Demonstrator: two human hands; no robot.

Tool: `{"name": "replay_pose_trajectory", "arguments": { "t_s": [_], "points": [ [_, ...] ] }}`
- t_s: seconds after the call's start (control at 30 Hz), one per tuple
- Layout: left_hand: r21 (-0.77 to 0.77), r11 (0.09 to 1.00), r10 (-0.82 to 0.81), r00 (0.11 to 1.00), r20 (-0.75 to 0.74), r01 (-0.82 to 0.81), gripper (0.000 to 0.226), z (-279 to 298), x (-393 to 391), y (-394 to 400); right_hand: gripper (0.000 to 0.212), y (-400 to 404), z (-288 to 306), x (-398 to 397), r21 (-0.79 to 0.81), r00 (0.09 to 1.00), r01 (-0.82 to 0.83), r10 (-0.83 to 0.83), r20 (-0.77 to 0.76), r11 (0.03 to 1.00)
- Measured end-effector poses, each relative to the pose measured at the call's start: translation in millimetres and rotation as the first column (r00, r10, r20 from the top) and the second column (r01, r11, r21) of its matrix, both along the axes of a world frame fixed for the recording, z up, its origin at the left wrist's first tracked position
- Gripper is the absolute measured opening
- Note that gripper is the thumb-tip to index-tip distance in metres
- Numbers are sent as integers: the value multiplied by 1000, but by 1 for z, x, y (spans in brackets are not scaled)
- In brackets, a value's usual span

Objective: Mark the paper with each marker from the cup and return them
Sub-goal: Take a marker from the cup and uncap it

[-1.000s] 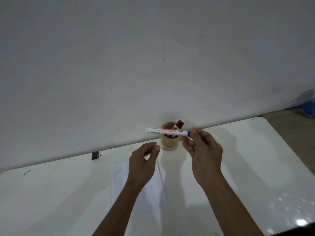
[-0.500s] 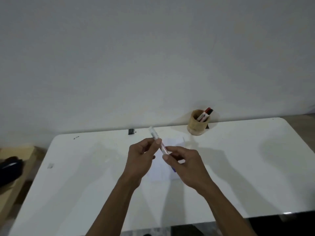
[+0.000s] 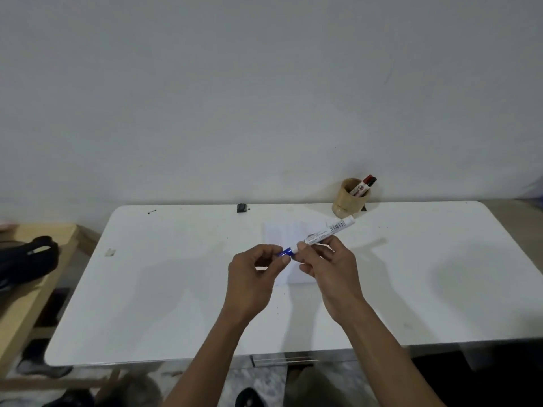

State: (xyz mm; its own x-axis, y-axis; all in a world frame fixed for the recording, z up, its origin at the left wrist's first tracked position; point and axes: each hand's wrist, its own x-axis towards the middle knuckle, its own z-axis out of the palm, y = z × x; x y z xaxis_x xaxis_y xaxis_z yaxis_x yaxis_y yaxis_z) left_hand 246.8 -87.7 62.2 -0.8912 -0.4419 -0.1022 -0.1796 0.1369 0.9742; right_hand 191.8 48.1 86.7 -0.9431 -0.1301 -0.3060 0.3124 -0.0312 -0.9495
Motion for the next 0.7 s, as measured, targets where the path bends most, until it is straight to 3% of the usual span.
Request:
{"name": "replay_pose_trajectory", "arguments": {
  "t_s": [0.13,0.4,0.7],
  "points": [
    [-66,997,-27,1000,1,27,10,-6,-6,-2,18,1,-3,-5,-22,998,4,-3,56,1000],
    [-39,999,-13,999,43,14,10,-13,-33,-2,11,2,-25,-40,-102,992,-50,62,114,993],
    [-200,979,106,949,296,-47,10,-33,-65,-38,4,16,-49,-121,-202,991,14,13,131,979]
  ]
}}
